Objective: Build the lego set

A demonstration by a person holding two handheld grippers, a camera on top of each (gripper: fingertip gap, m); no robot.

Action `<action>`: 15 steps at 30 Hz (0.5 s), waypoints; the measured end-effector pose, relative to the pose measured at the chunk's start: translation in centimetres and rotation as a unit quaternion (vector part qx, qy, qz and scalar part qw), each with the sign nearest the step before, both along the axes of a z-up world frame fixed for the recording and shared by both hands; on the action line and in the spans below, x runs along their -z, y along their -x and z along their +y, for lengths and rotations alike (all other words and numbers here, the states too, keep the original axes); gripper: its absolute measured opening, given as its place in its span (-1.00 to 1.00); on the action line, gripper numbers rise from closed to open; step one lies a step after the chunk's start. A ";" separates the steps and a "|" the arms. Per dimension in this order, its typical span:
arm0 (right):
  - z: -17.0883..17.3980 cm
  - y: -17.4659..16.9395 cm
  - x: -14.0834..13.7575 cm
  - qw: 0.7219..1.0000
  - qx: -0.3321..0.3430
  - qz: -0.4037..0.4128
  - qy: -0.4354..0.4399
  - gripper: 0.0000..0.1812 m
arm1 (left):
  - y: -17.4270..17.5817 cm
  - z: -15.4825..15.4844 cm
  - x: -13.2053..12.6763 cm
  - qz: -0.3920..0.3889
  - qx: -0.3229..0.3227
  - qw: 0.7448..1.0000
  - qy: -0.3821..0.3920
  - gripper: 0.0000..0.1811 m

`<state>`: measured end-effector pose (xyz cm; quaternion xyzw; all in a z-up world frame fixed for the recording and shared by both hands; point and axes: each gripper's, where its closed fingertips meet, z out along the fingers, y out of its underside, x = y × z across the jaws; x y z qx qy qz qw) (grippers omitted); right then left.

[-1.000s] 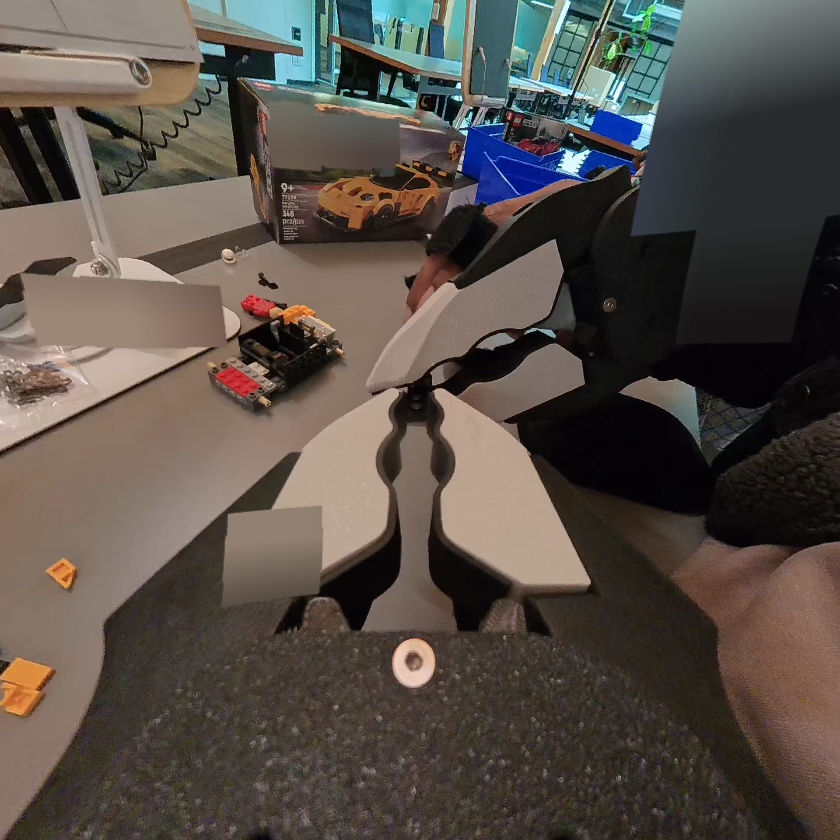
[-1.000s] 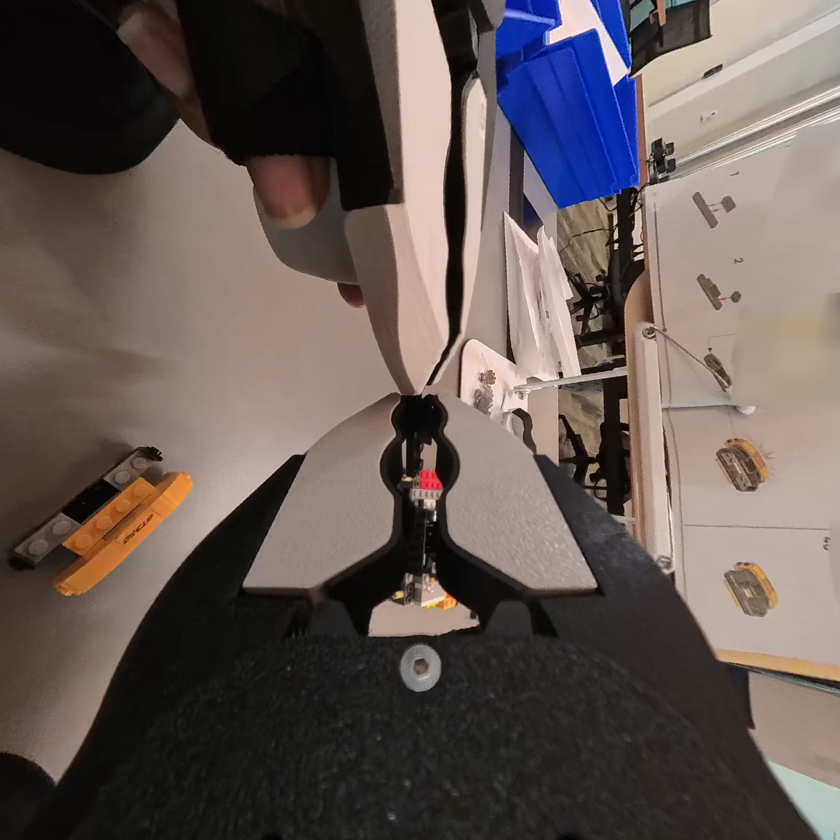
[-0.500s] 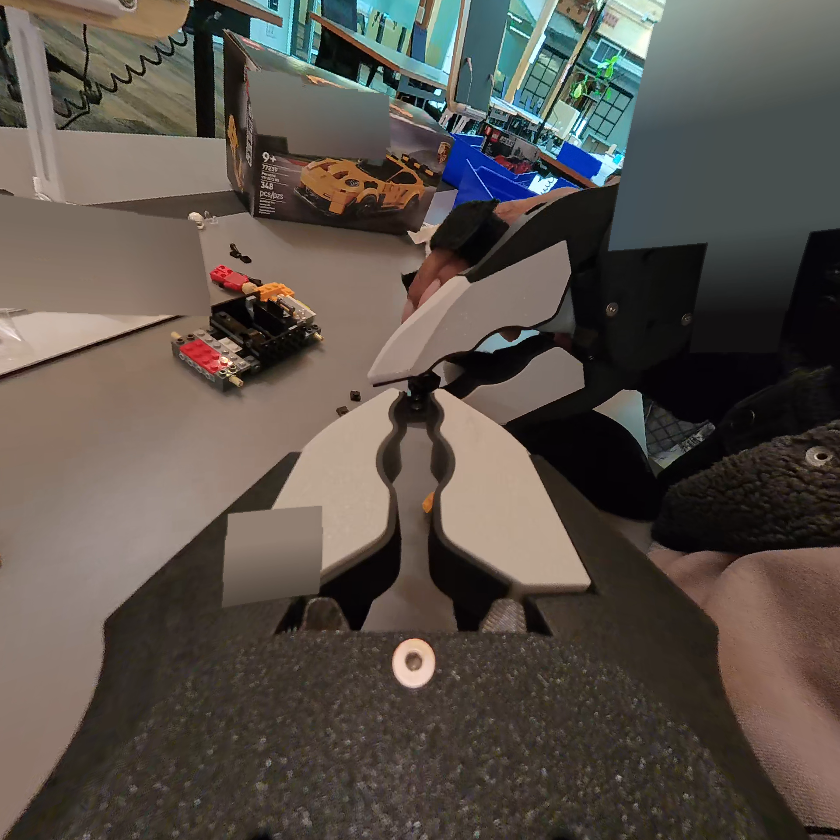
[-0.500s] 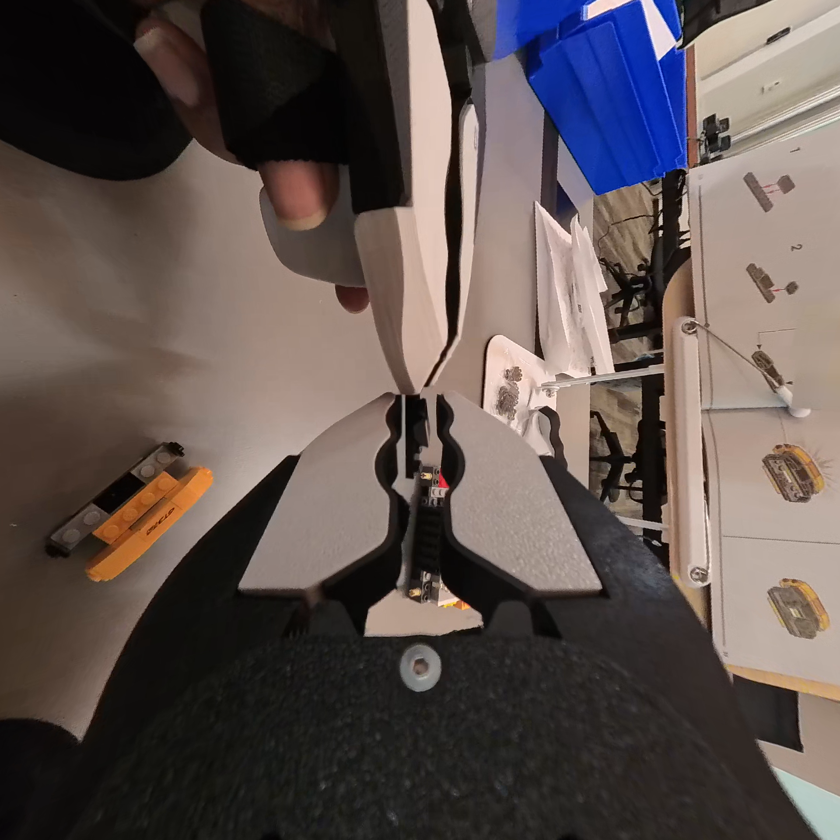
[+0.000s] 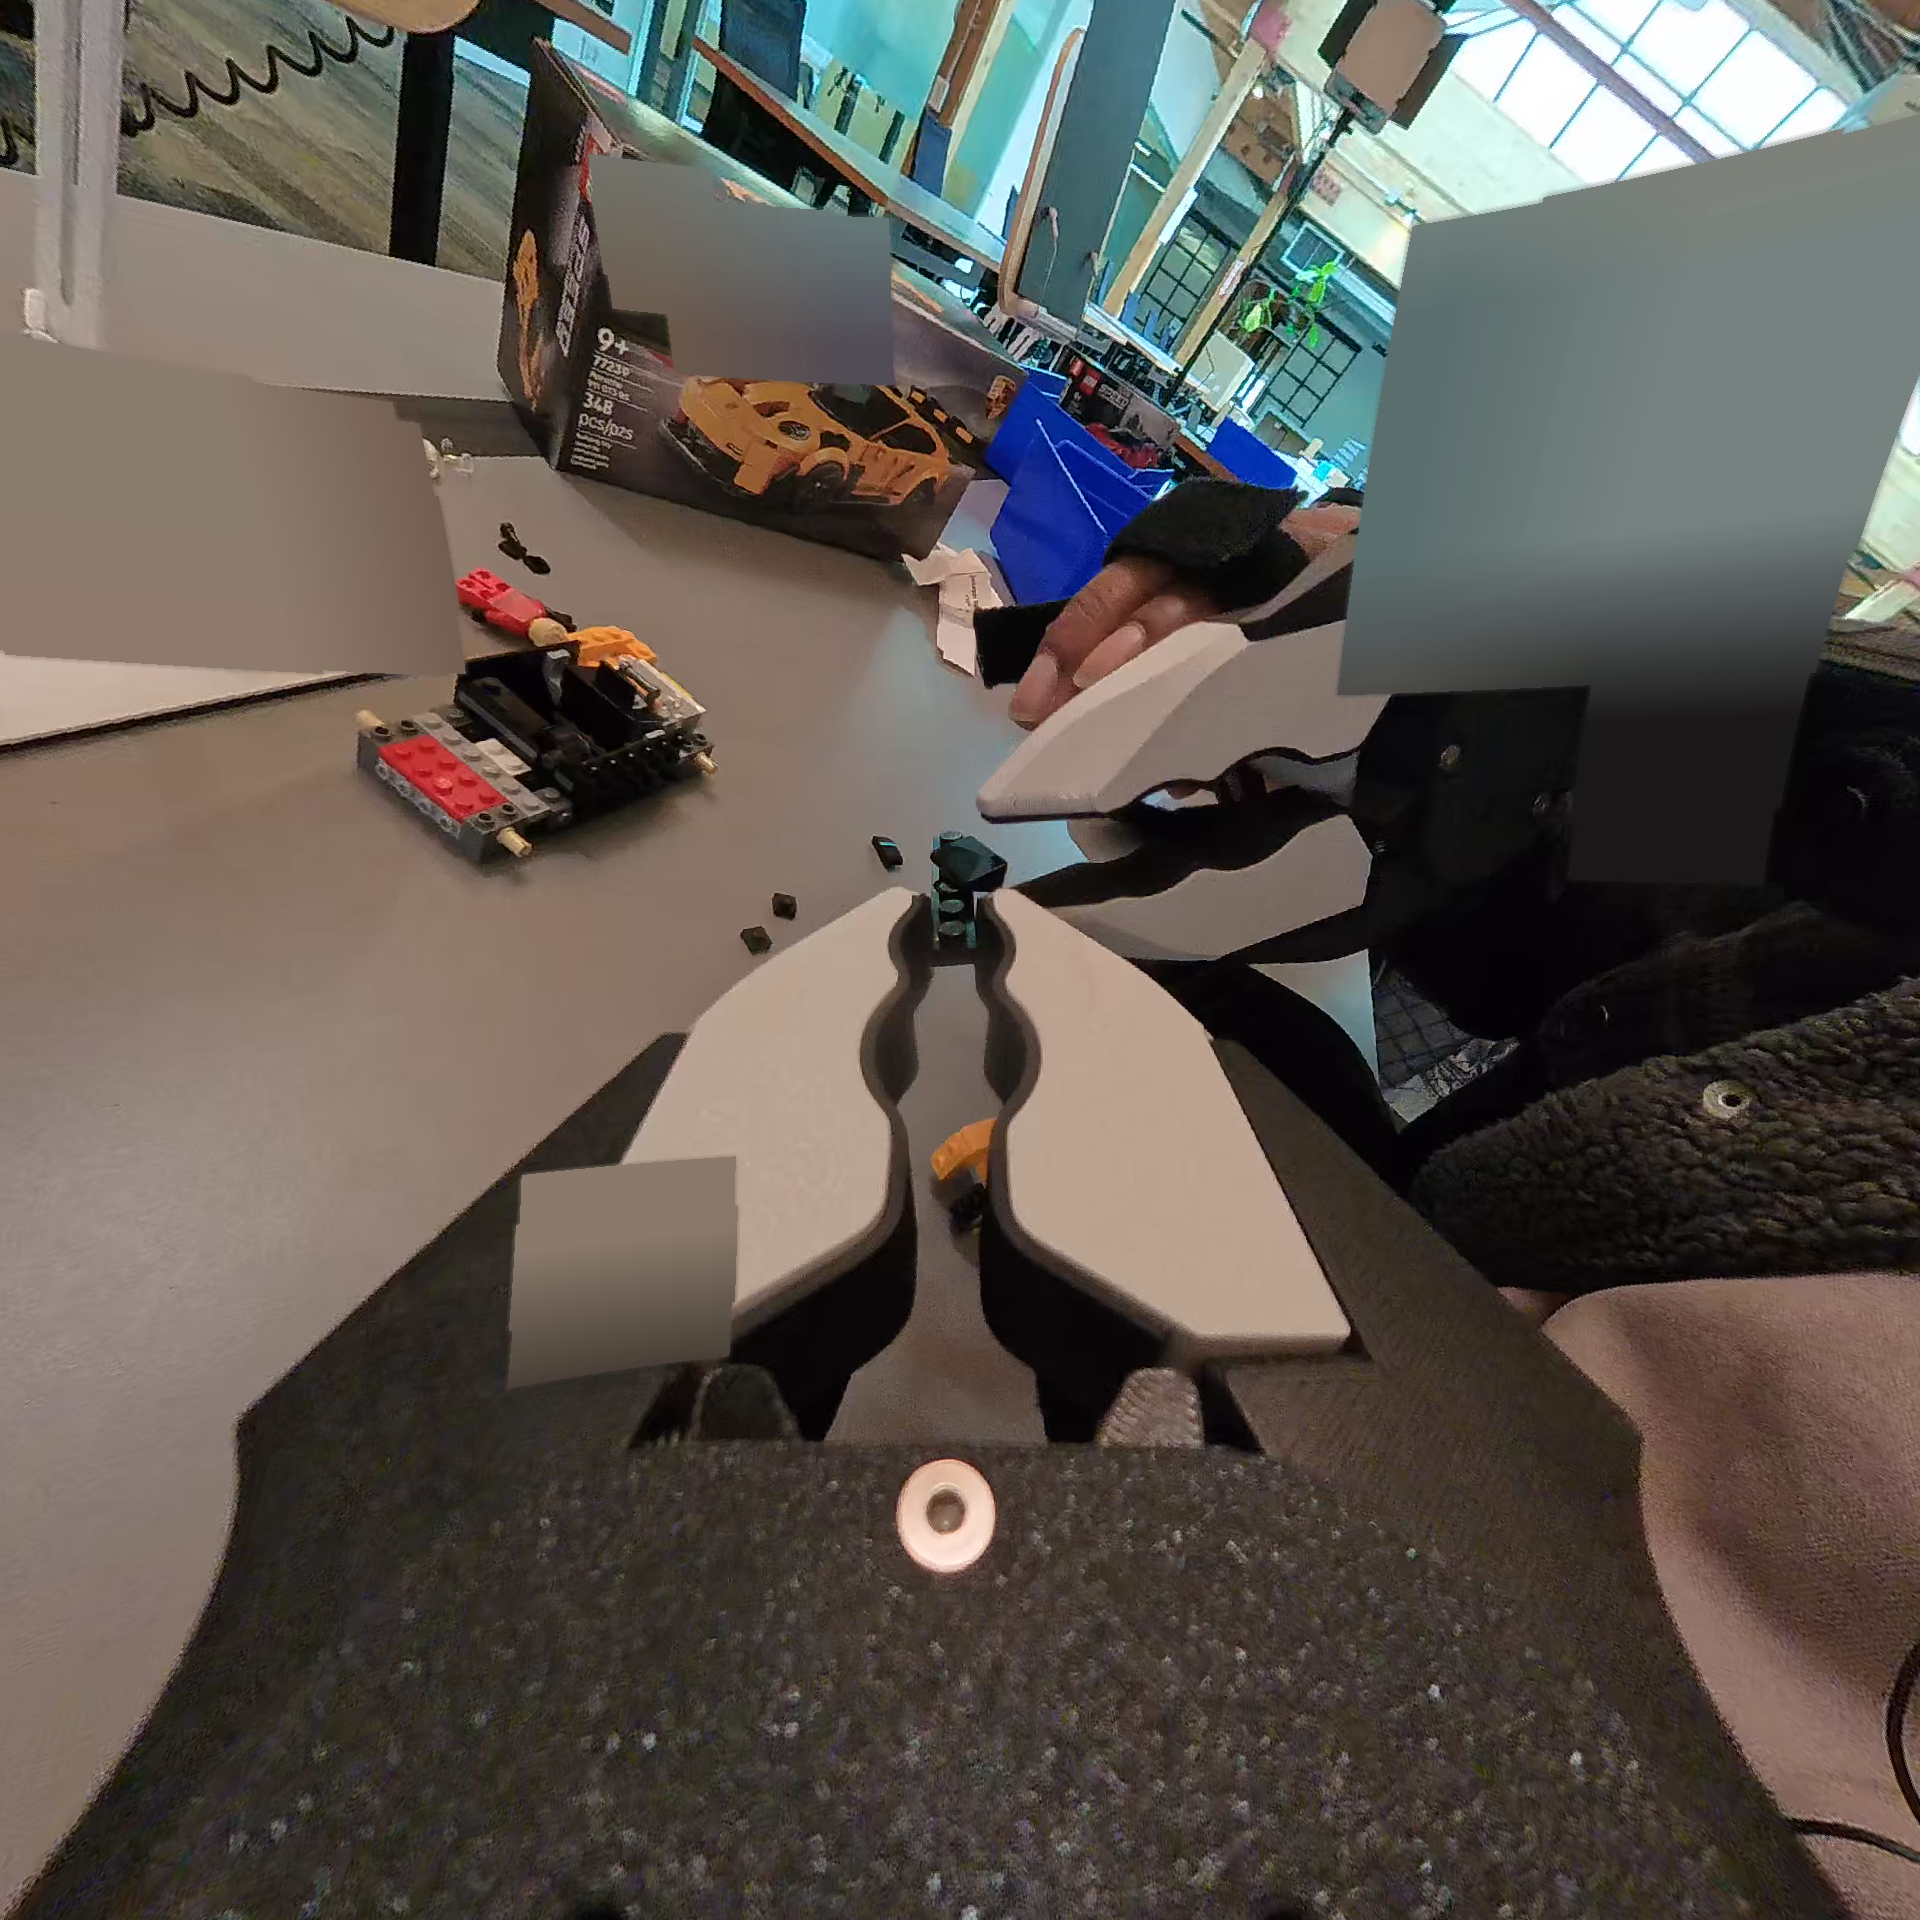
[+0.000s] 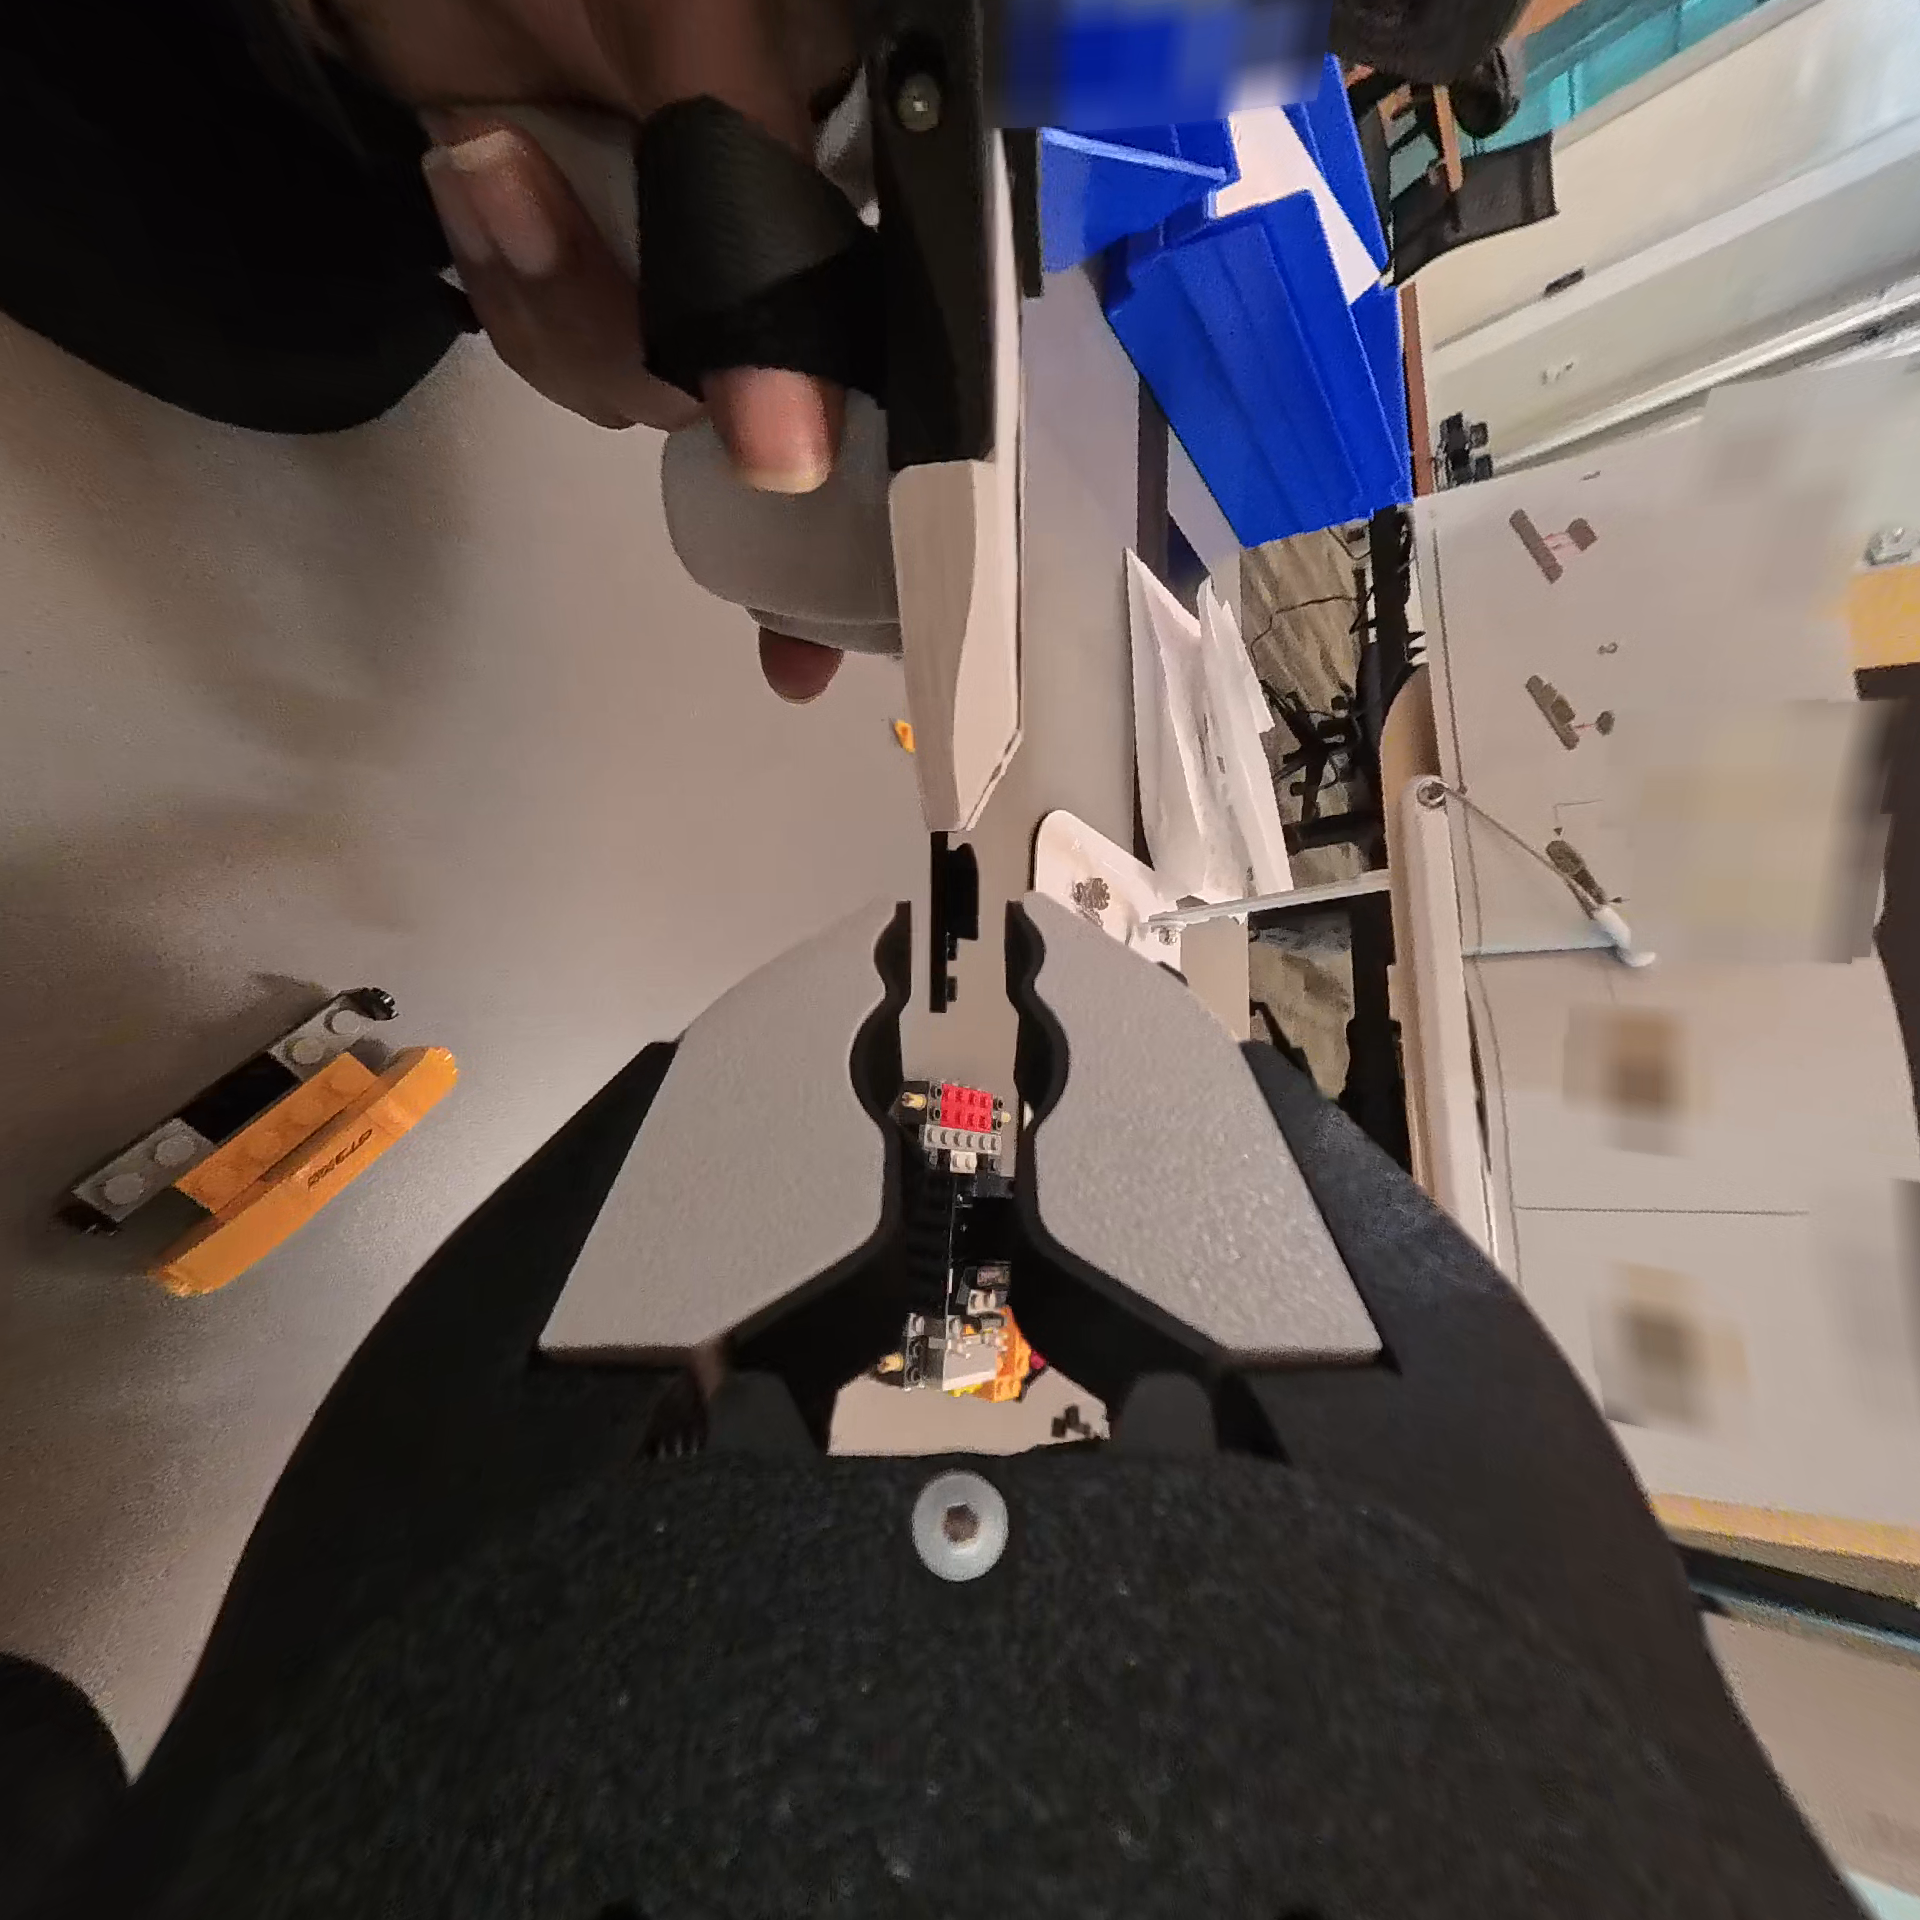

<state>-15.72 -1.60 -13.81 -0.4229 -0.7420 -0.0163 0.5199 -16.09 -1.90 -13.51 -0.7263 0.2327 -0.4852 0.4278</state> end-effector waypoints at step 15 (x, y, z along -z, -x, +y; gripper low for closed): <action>-0.3 0.7 0.2 0.999 -0.018 -0.013 -0.024 -0.92 | -0.3 -0.2 0.0 0.026 -0.003 0.999 -0.027 -0.91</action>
